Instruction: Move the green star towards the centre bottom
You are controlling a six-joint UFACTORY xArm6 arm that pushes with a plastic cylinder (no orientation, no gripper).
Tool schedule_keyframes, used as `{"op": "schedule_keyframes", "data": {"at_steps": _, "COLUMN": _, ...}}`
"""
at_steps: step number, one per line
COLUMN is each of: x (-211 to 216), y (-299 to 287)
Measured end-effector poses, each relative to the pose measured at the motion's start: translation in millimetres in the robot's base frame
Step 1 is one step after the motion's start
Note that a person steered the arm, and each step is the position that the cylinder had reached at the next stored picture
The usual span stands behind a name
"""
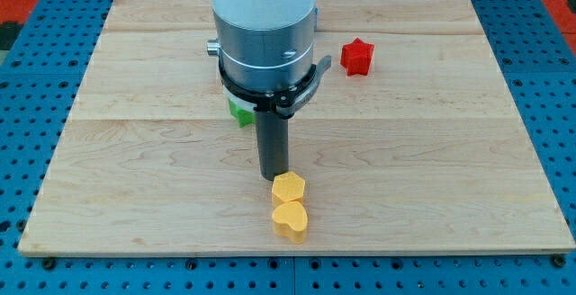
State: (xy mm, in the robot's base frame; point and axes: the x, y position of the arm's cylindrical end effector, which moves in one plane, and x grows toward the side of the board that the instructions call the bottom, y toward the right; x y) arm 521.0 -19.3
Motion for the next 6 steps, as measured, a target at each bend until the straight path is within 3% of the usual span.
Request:
{"op": "schedule_keyframes", "data": {"at_steps": 2, "x": -112, "y": 13}}
{"op": "schedule_keyframes", "data": {"at_steps": 3, "x": -139, "y": 4}}
{"op": "schedule_keyframes", "data": {"at_steps": 6, "x": -70, "y": -48}}
